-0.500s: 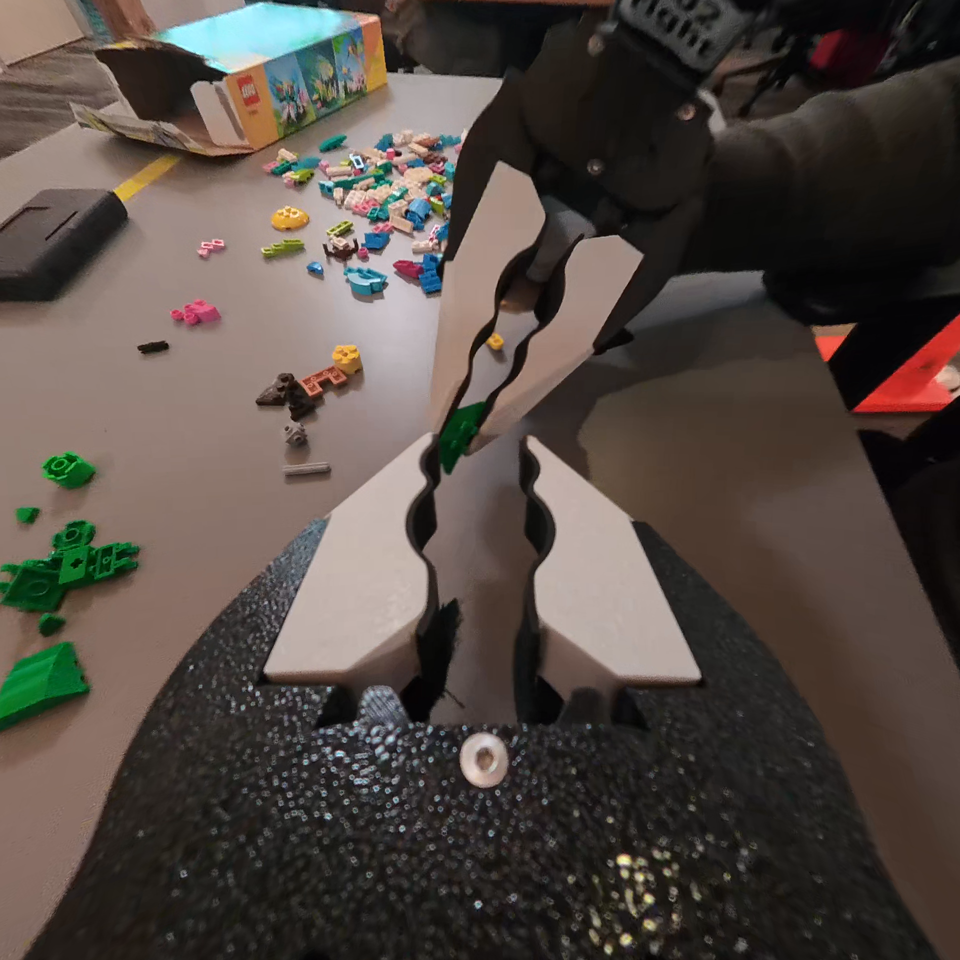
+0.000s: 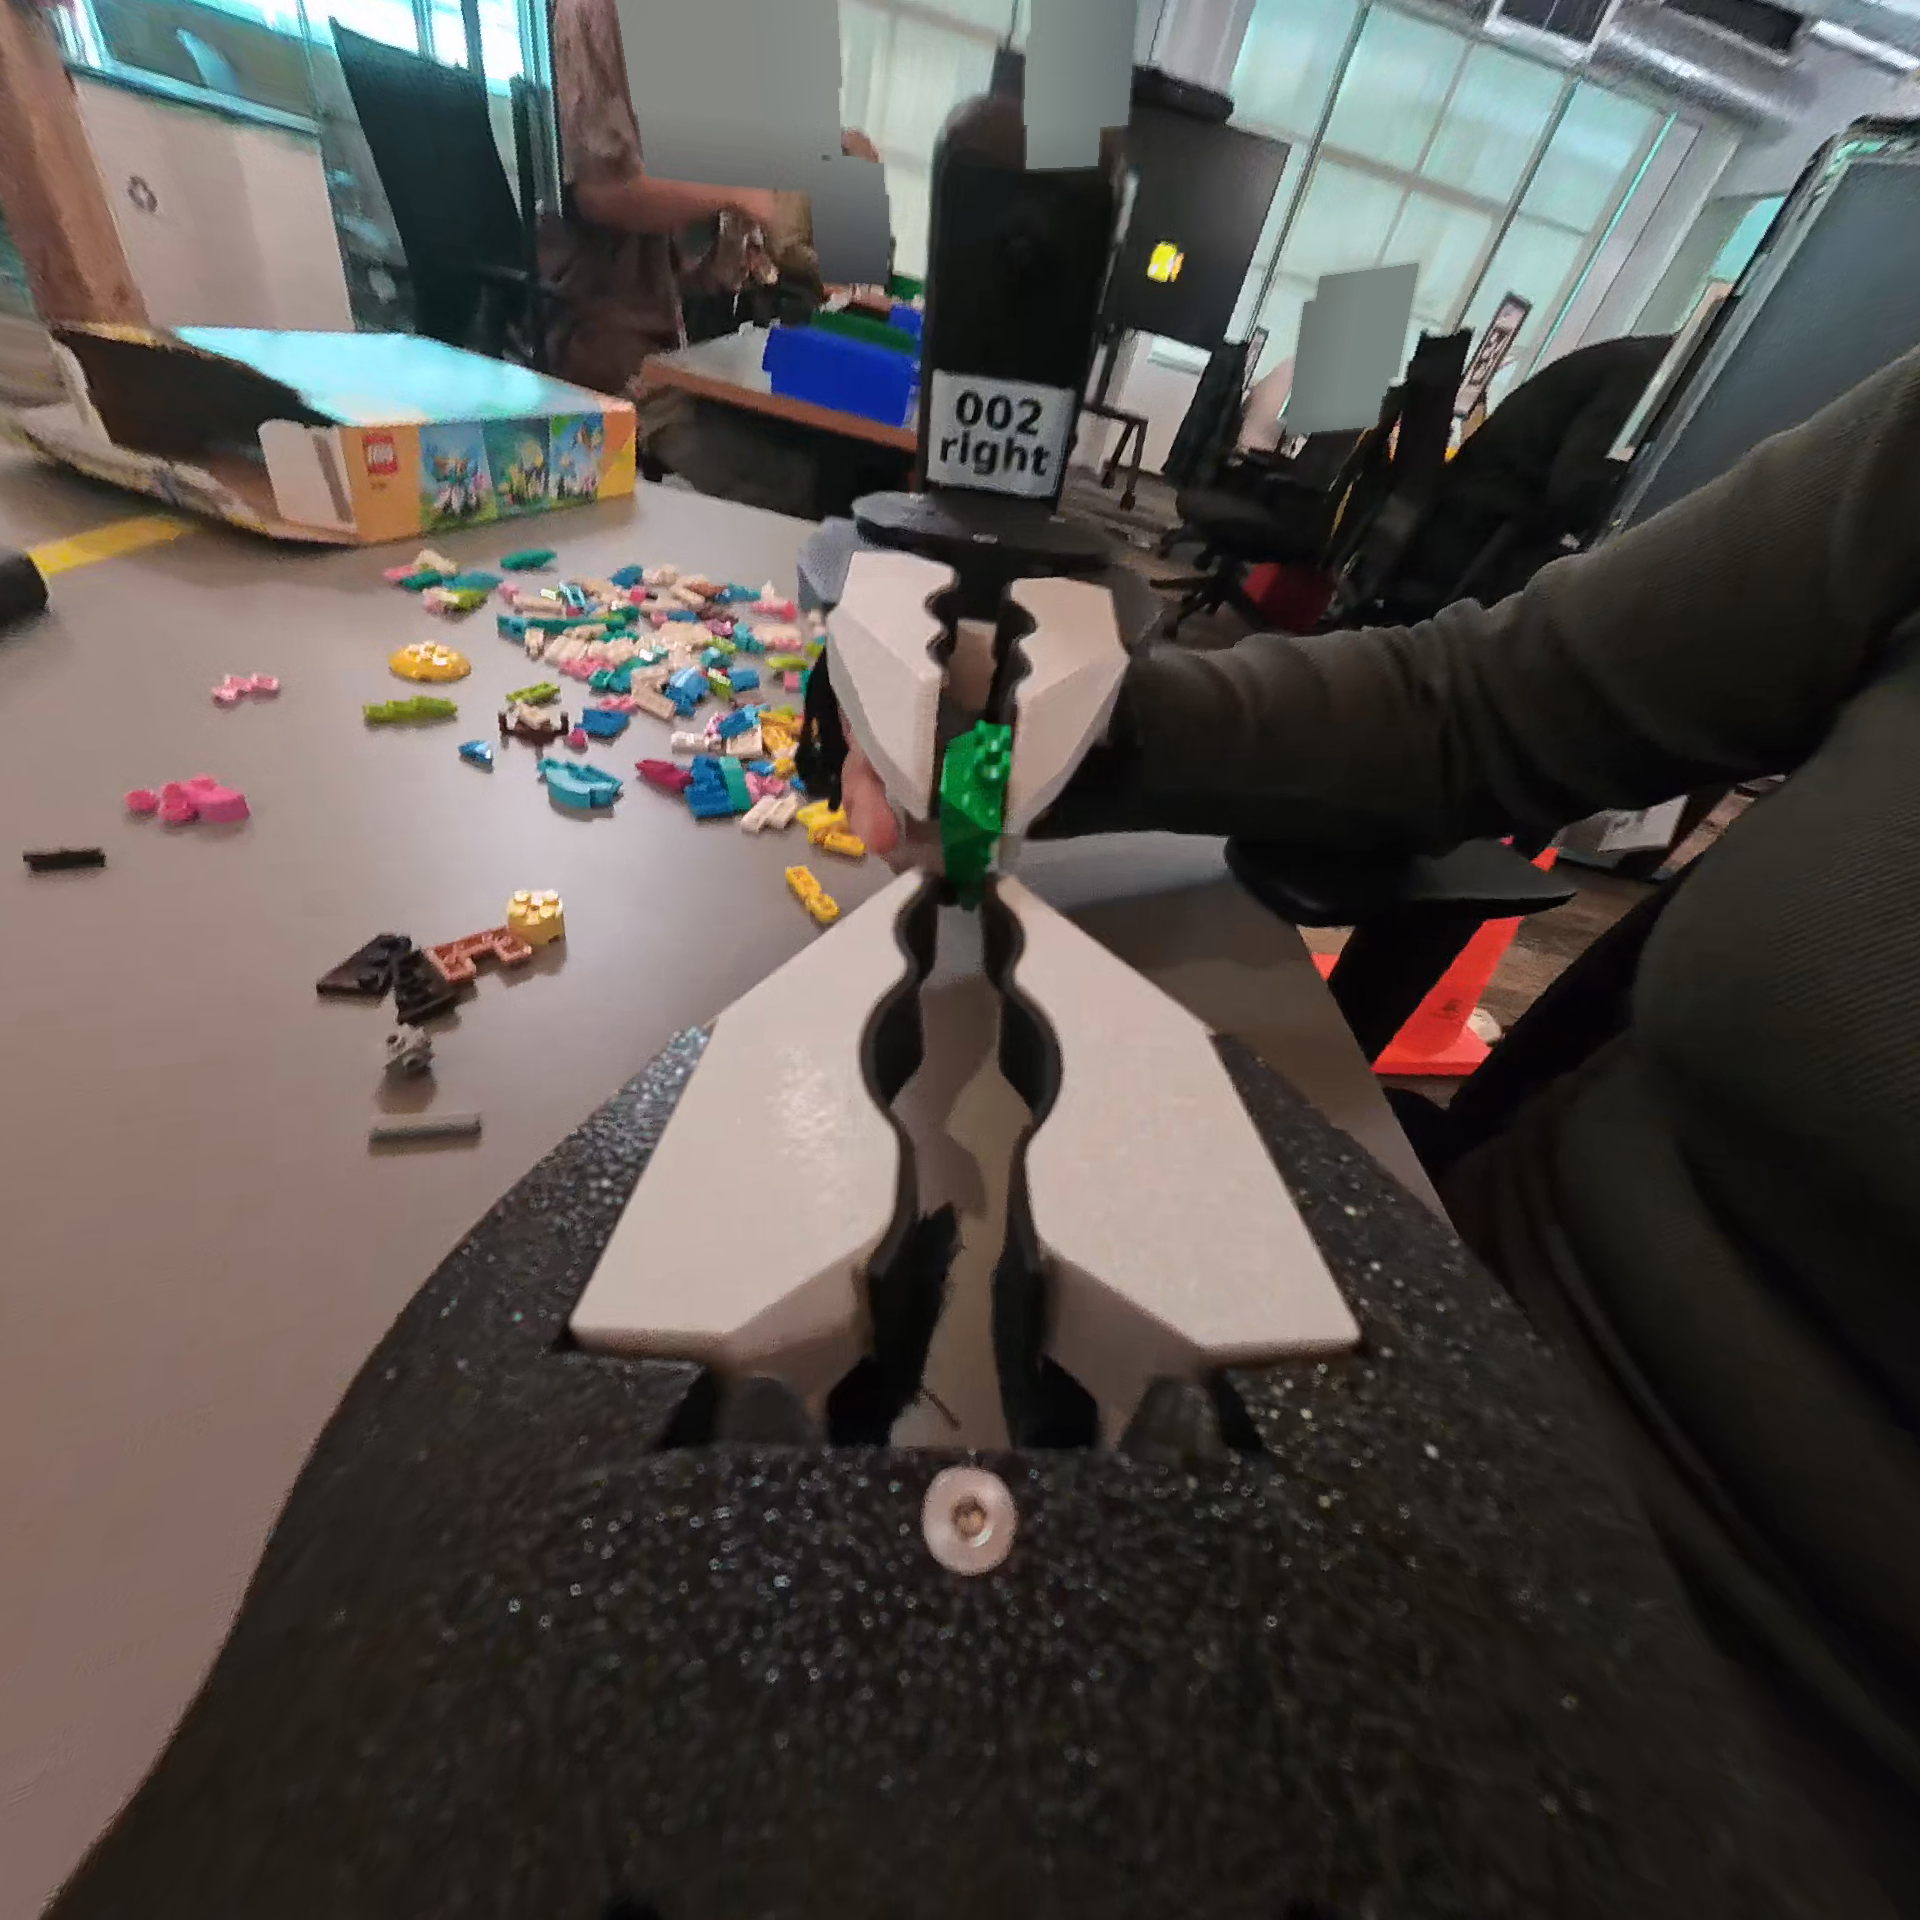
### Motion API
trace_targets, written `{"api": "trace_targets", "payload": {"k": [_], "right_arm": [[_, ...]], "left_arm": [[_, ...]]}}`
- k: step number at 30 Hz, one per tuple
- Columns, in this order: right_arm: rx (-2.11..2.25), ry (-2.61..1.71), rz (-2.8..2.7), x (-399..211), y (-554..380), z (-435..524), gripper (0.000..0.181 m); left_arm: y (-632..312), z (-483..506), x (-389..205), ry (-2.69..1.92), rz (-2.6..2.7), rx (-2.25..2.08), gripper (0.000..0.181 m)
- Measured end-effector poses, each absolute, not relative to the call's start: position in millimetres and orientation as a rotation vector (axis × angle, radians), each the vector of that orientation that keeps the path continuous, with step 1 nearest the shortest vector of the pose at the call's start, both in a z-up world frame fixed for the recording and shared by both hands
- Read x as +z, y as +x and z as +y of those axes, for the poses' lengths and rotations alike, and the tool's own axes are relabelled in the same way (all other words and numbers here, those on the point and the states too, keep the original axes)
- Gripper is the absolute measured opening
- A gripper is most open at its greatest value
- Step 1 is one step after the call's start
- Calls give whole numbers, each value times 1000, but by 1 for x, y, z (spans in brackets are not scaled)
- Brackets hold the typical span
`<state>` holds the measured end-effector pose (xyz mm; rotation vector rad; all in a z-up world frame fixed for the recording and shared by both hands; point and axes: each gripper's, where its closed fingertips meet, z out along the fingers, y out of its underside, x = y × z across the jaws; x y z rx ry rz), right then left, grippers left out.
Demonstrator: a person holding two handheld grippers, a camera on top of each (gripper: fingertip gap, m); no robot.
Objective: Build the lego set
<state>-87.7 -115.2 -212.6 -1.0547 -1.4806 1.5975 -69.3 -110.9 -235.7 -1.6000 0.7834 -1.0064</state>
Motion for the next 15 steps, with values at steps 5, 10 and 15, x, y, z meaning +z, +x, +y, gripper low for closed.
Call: {"api": "trace_targets", "payload": {"k": [5, 10, 15], "right_arm": [[1649, -1048, -1443, -207, -85, -115, 8], [1672, -1025, -1409, -203, -84, -118, 8], [1588, -1043, -1433, -208, -86, -116, 37]], "left_arm": [[-64, -110, -227, -1530, 749, -1027, 4], [-59, -110, -223, -1491, 744, -1025, 4], [-64, -106, -221, -1505, 699, -1043, 3]]}}
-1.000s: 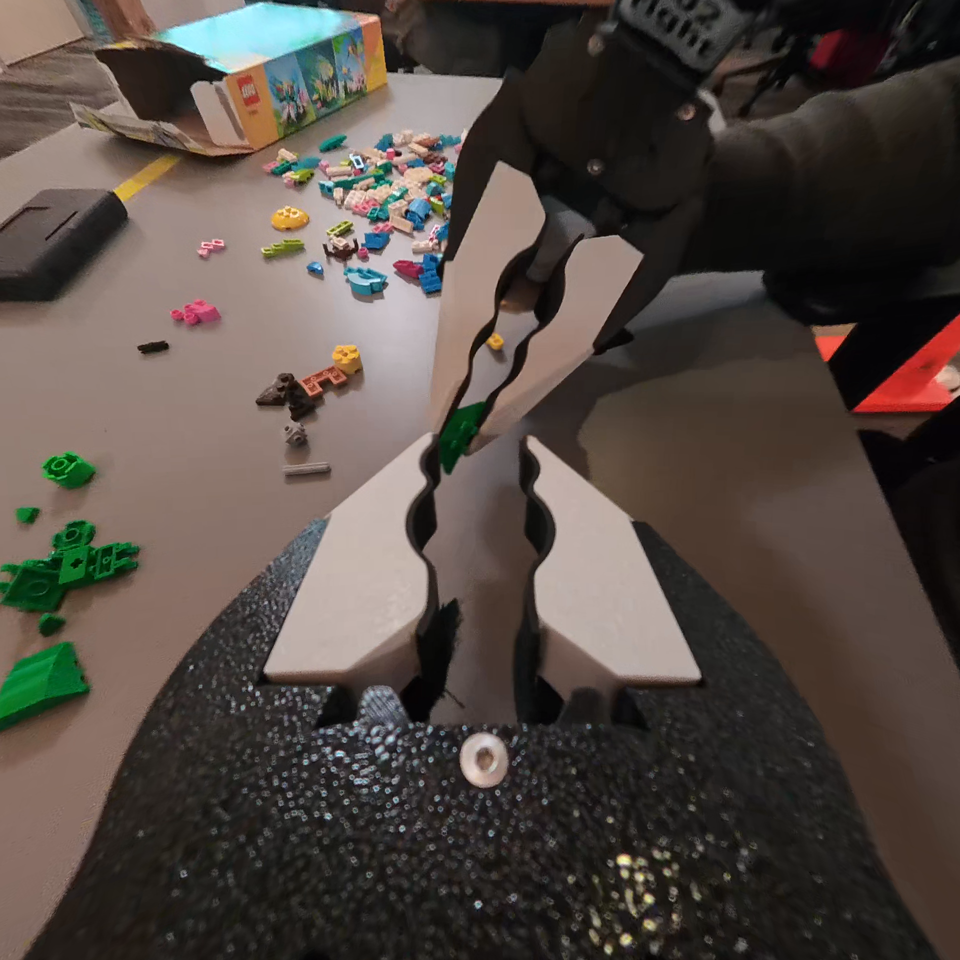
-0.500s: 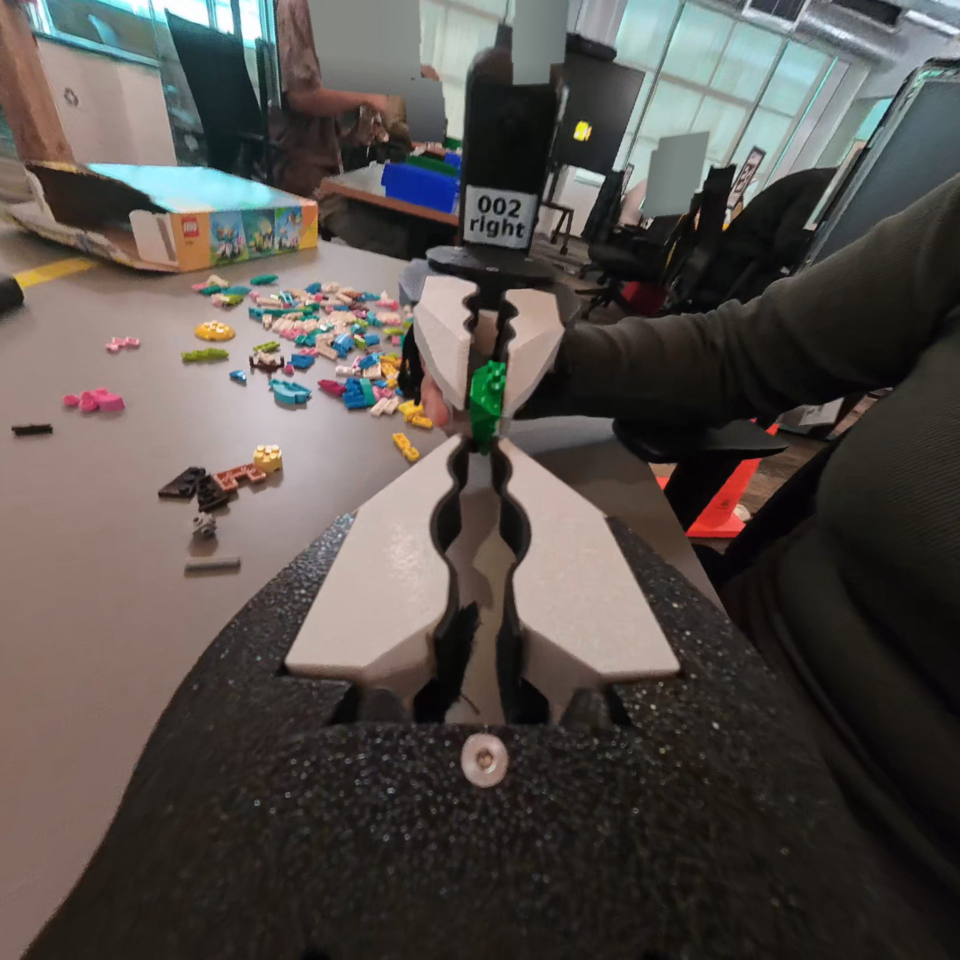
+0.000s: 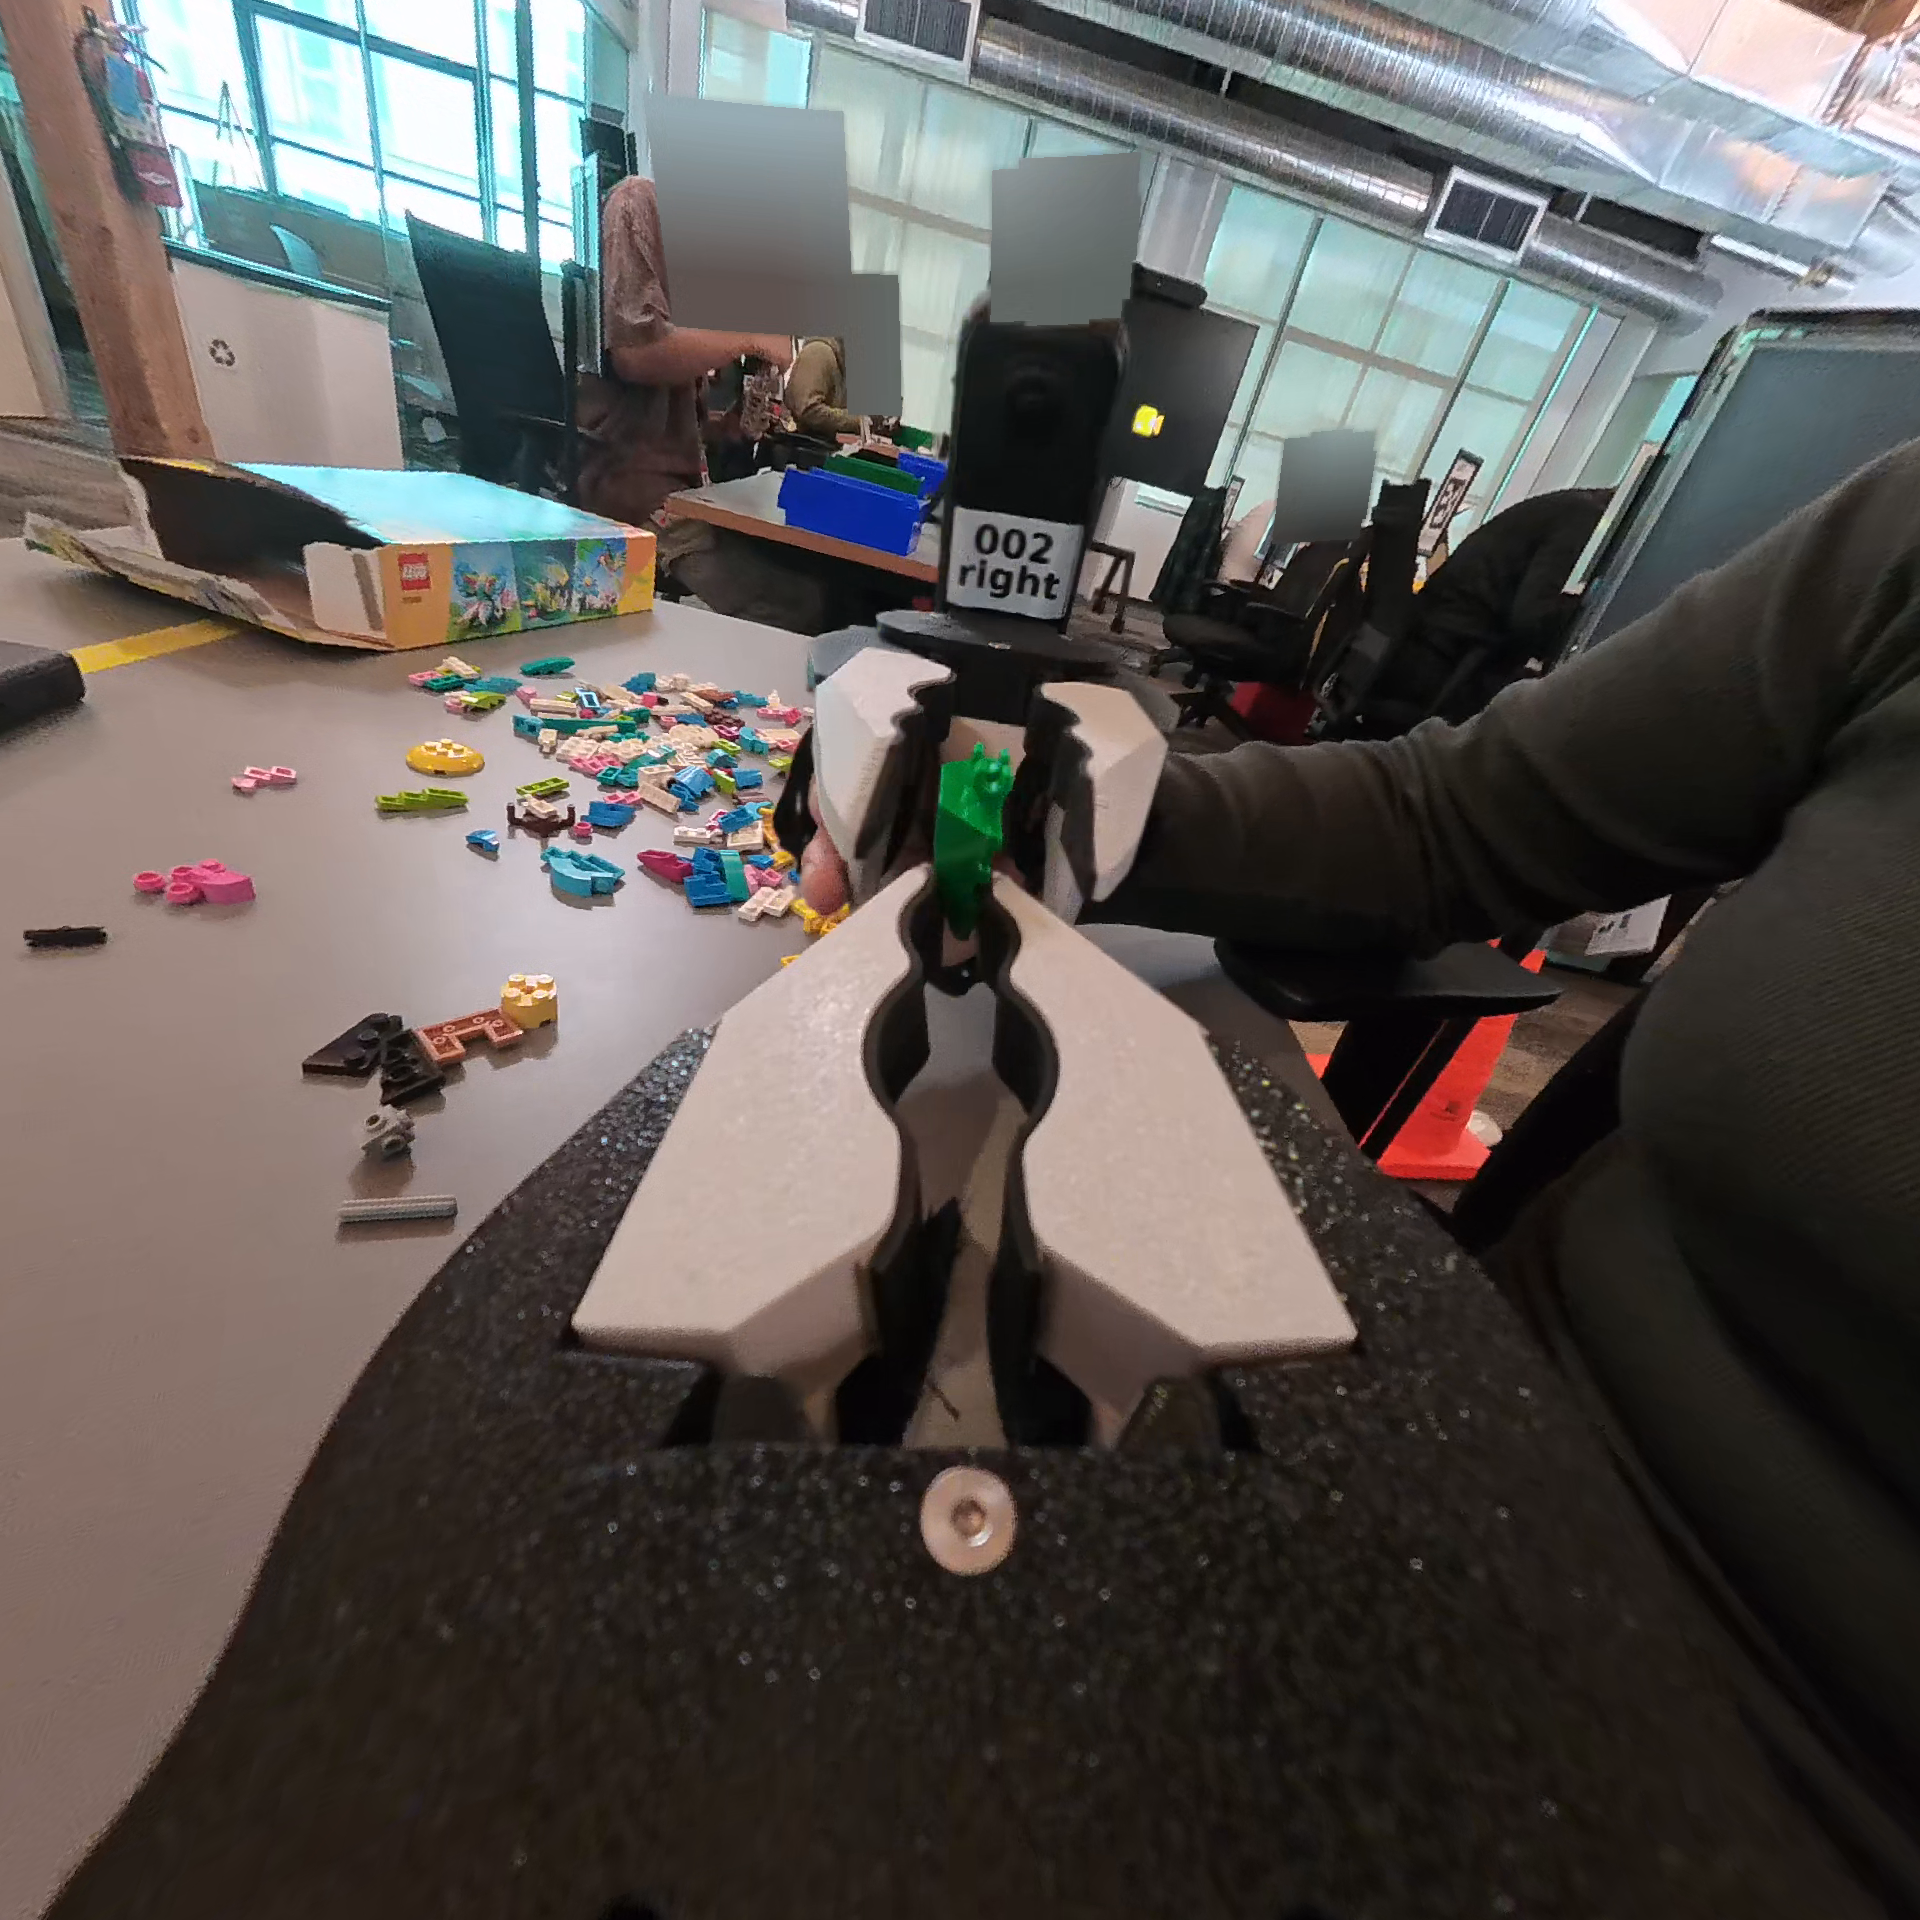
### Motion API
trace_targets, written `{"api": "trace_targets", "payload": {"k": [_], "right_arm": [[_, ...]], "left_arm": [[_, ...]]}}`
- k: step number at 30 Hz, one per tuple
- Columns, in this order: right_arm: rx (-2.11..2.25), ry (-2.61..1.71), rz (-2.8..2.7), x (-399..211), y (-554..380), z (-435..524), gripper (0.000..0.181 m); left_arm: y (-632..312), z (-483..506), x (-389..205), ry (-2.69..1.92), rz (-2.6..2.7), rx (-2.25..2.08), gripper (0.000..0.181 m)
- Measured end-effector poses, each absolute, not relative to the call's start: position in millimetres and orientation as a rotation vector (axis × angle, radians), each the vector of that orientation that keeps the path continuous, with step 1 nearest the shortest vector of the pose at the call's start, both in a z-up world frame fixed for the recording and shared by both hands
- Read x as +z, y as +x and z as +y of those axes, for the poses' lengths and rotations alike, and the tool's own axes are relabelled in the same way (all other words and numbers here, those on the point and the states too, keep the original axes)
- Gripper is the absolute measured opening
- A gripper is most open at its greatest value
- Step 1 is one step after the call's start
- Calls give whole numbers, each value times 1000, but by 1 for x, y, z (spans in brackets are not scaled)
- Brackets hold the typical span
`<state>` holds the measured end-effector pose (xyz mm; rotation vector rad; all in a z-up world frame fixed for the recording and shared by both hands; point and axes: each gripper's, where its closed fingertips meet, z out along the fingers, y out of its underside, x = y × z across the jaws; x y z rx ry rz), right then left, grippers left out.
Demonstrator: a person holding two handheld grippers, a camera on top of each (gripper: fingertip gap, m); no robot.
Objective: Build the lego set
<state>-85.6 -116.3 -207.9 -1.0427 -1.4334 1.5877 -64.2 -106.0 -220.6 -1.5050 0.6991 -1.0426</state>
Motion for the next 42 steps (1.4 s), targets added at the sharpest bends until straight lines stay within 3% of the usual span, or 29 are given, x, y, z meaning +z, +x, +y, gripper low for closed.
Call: {"api": "trace_targets", "payload": {"k": [16, 22, 23, 26, 30, 33, 36, 42], "right_arm": [[1843, -1085, -1388, -202, -83, -129, 12], [1719, -1039, -1374, -193, -84, -126, 7], [1693, -1016, -1342, -190, -85, -124, 8], [1557, -972, -1207, -176, -87, -107, 8], [1164, -952, -991, -154, -102, -54, 8], [946, -887, -885, -143, -134, -32, 8], [900, -781, -1001, -155, -196, -44, 8], [929, -813, -955, -184, -260, -34, 8]], "left_arm": [[-57, -119, -220, -1454, 754, -1114, 3], [-57, -117, -210, -1406, 678, -1108, 4], [-58, -115, -207, -1396, 652, -1101, 7], [-70, -104, -203, -1375, 572, -1003, 39], [-98, -99, -182, -1241, 429, -883, 44], [-122, -98, -169, -1153, 393, -574, 41], [-151, -106, -152, -1057, 284, -360, 23], [-152, -107, -157, -1023, 356, -113, 20]]}}
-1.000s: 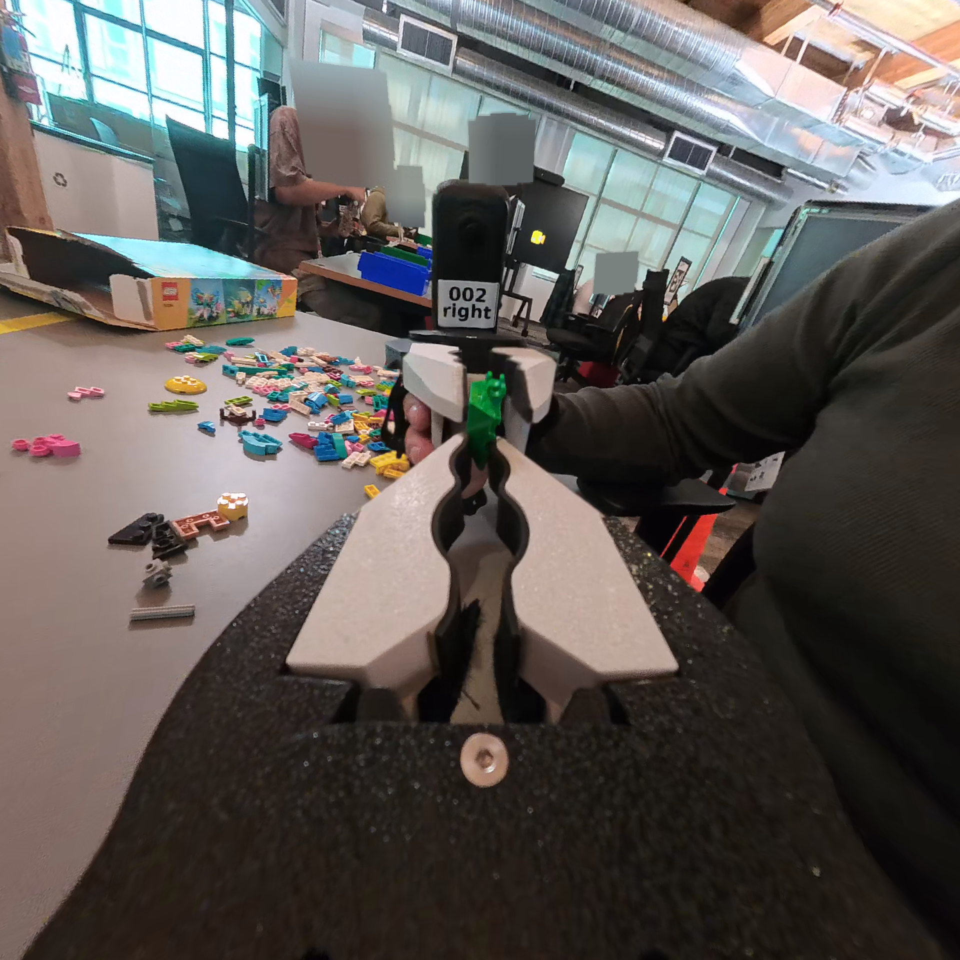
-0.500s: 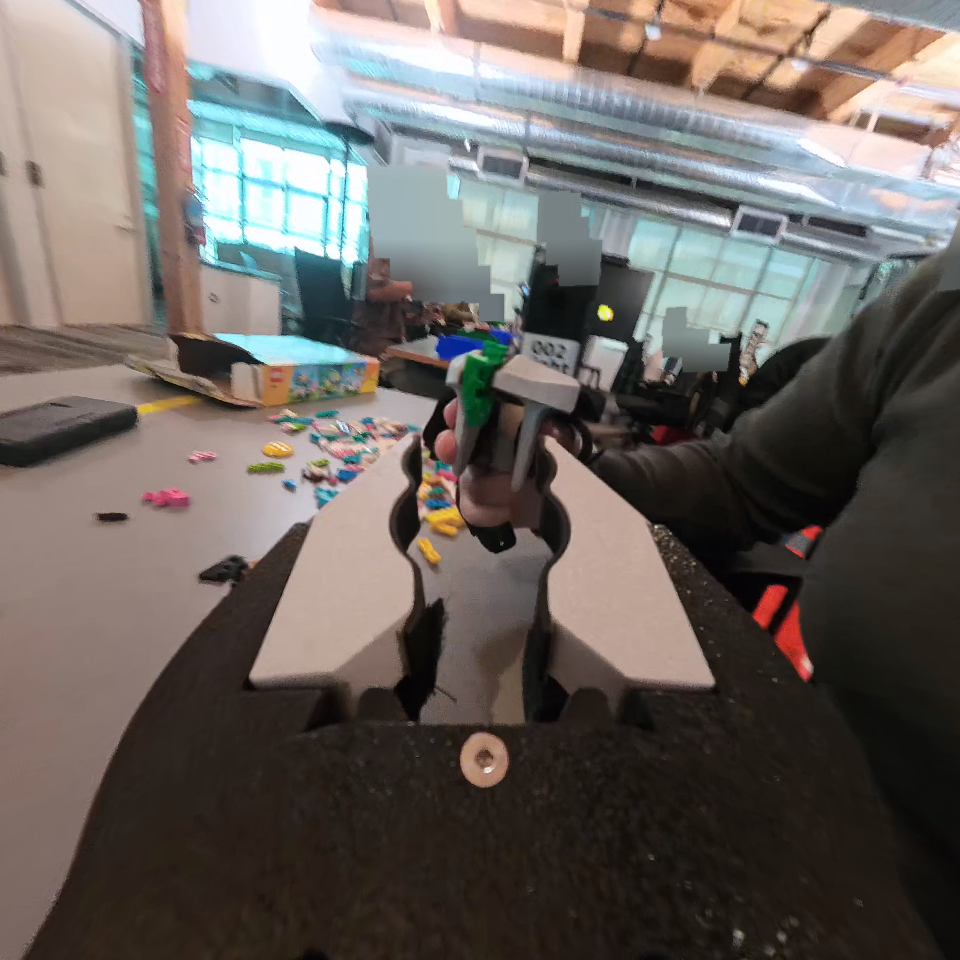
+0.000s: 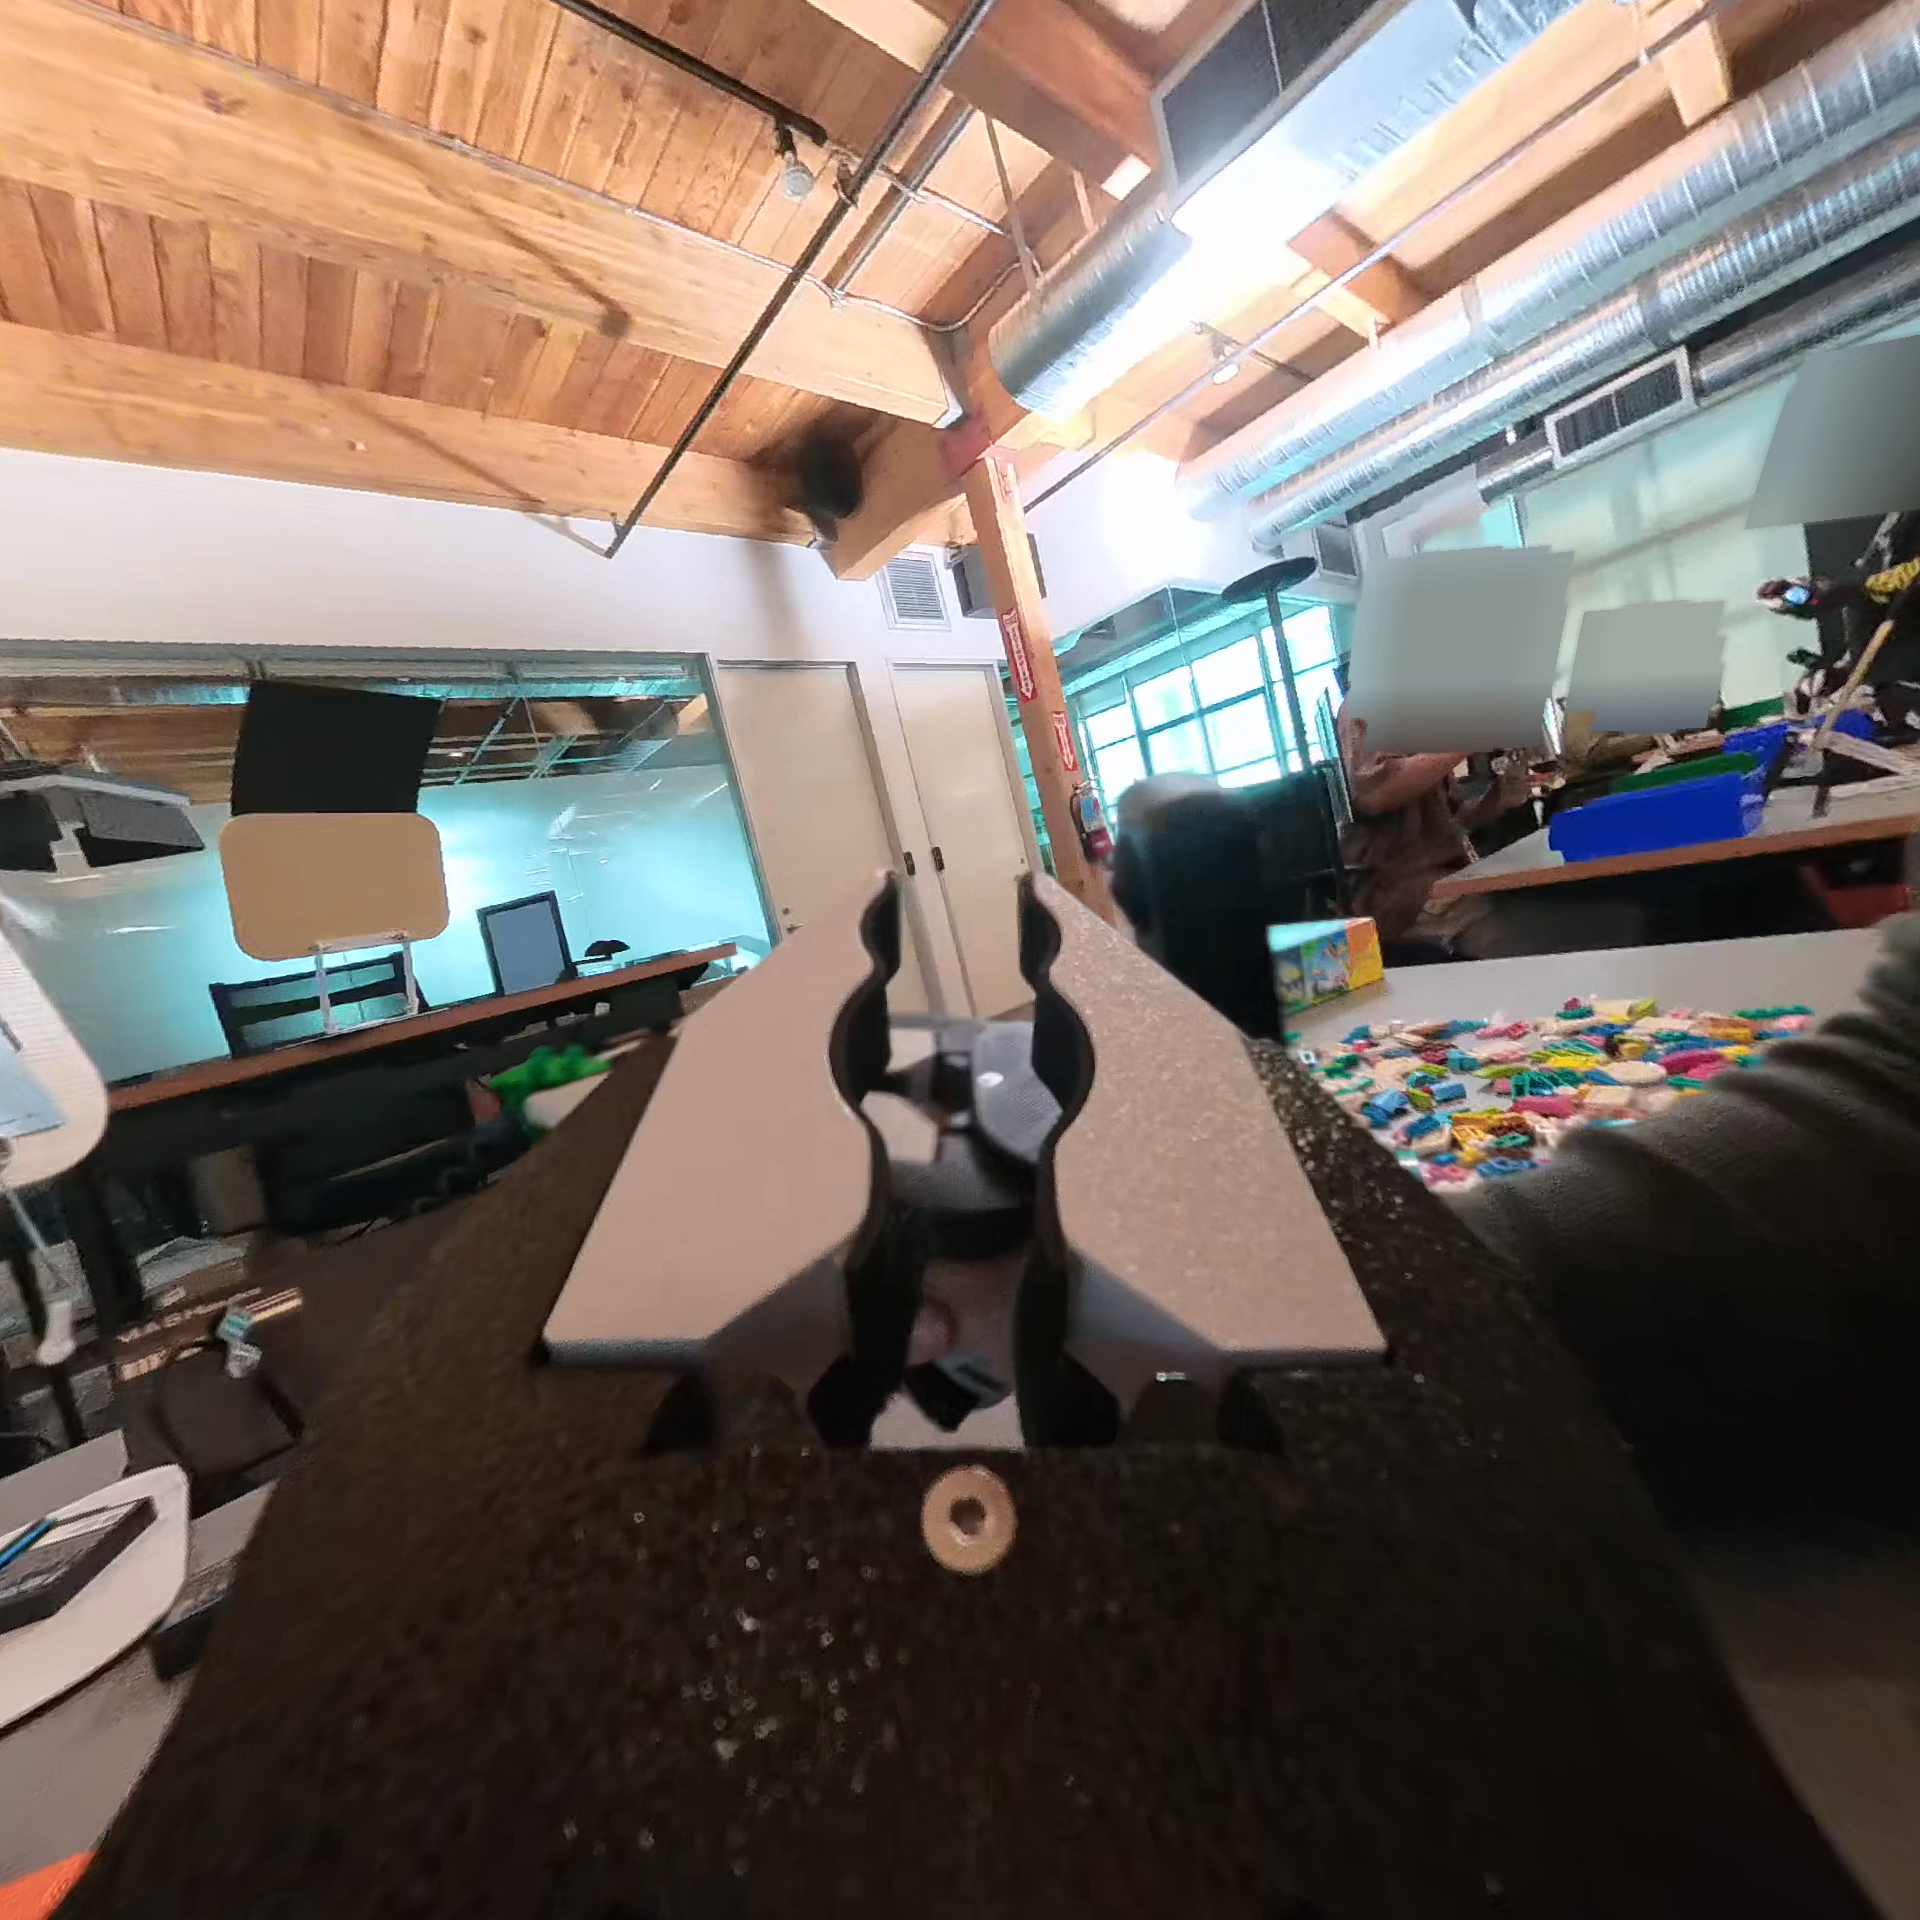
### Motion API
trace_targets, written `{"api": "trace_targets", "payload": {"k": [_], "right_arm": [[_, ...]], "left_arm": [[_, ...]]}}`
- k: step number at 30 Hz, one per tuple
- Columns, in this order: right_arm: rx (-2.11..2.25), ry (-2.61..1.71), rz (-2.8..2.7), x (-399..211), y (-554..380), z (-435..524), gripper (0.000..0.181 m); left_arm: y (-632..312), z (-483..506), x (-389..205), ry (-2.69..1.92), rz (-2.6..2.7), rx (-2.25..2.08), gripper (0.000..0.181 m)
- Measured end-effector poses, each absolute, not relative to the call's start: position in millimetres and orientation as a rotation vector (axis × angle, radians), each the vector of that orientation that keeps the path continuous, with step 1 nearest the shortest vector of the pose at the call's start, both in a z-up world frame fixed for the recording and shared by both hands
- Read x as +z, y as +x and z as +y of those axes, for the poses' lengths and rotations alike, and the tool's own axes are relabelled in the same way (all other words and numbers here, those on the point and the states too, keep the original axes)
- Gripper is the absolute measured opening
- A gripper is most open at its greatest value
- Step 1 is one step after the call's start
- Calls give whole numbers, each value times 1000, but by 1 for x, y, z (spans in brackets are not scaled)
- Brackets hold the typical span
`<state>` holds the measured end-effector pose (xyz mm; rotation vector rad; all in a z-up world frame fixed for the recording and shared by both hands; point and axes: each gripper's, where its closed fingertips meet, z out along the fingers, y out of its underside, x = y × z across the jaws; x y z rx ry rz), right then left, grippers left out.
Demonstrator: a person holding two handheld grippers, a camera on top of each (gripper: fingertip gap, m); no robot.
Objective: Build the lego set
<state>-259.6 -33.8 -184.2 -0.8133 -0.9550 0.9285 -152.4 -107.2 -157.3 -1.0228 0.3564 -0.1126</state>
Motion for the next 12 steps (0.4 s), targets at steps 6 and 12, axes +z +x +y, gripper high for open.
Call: {"api": "trace_targets", "payload": {"k": [6, 12], "right_arm": [[922, -729, -1069, -196, -264, -46, 8], [909, -705, -1084, -196, -263, -51, 8]], "left_arm": [[-124, -105, -175, -1041, 472, -98, 15], [-120, -106, -180, -1042, 503, -94, 5]]}}
